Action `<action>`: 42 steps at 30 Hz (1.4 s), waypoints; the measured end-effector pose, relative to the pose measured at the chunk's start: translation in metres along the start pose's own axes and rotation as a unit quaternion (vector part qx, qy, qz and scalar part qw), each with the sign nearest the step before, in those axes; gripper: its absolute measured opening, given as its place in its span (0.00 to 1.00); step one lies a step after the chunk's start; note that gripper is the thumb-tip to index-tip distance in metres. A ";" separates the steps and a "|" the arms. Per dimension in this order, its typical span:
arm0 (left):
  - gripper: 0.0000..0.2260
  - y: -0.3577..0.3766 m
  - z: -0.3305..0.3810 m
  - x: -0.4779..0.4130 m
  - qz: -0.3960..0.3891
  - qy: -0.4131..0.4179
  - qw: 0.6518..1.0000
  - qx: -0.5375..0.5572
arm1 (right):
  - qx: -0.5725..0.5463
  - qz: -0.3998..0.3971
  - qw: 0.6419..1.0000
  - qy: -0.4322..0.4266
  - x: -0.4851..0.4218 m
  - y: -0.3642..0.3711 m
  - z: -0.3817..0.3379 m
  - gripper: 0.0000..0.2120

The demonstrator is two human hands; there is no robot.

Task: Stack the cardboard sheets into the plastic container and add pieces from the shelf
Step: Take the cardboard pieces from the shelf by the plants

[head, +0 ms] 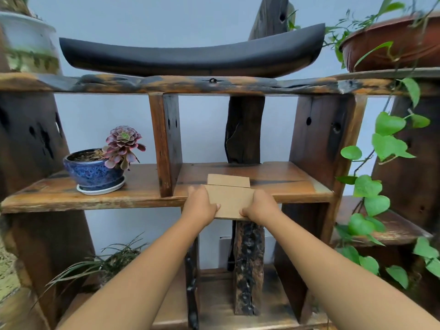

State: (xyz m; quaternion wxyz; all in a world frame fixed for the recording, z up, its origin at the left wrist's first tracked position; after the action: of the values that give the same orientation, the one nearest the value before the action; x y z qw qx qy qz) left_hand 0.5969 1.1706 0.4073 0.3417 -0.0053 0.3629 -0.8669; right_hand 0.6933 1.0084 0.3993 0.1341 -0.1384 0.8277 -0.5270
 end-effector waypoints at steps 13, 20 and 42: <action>0.18 0.094 -0.057 0.135 -0.155 -0.017 0.987 0.045 | -0.061 -0.034 0.984 0.162 0.156 0.088 0.117 0.25; 0.21 0.134 -0.089 0.200 -0.263 0.006 0.962 0.078 | 0.004 -0.015 0.972 0.235 0.242 0.116 0.149 0.25; 0.17 0.298 0.119 0.570 -0.590 0.247 0.765 0.073 | -0.083 0.128 0.799 0.582 0.652 0.026 0.373 0.22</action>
State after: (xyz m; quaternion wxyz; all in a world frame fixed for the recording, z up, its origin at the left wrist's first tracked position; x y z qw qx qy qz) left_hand 0.3662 0.6066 0.1708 -0.3389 0.0211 0.2960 -0.8928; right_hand 0.2248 0.4655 0.1735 -0.3182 0.2911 0.8006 -0.4160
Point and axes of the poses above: each hand's wrist, its own x-axis away from the middle knuckle, its own y-axis out of the palm, z = x × y, the point moved 9 cm from there along -x, towards the middle knuckle, and after that the axes turned 11 degrees about x, right-handed, at the moved point
